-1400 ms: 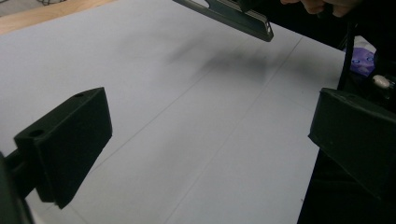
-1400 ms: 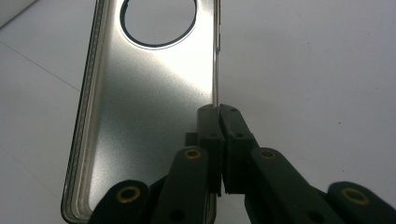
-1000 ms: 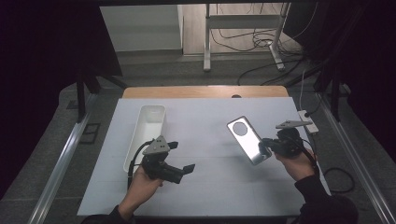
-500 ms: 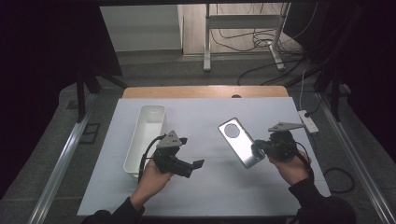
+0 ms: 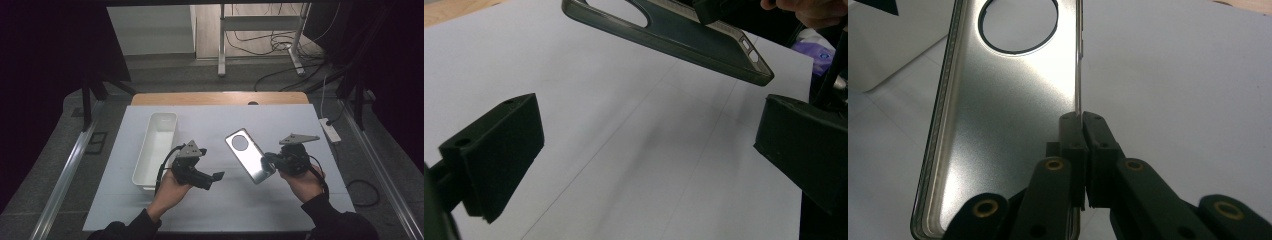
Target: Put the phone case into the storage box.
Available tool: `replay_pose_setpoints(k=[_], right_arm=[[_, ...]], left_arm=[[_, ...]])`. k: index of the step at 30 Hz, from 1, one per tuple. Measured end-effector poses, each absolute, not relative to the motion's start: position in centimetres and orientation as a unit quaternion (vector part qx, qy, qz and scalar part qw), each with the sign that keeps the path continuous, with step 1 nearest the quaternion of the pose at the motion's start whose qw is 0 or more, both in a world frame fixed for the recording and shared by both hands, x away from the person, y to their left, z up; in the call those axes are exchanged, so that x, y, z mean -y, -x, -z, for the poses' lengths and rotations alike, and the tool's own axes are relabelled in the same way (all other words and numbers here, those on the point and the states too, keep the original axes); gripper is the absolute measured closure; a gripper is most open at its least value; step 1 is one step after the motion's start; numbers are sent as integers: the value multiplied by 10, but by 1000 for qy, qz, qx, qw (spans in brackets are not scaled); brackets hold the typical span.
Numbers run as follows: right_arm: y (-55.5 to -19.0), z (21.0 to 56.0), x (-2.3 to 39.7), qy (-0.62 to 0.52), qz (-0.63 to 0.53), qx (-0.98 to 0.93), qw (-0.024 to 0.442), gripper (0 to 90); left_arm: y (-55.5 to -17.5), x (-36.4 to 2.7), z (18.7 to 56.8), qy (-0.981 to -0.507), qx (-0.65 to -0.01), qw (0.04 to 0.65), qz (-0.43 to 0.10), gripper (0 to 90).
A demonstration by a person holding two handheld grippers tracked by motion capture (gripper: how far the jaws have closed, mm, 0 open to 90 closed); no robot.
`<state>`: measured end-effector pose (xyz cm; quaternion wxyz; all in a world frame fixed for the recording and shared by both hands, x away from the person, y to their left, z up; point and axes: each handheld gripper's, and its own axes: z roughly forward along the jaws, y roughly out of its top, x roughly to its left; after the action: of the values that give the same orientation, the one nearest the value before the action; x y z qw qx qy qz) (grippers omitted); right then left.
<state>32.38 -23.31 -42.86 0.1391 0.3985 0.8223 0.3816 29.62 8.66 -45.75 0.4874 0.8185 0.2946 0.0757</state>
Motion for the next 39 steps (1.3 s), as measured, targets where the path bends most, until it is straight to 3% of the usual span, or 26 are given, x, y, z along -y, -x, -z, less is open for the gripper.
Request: replay_pose_setpoints(k=[39], right_arm=[[-293,436,180,-350,-405,-835,131,884]], left_arm=[[-292,-74,463,-819,-311,481,-33,29]])
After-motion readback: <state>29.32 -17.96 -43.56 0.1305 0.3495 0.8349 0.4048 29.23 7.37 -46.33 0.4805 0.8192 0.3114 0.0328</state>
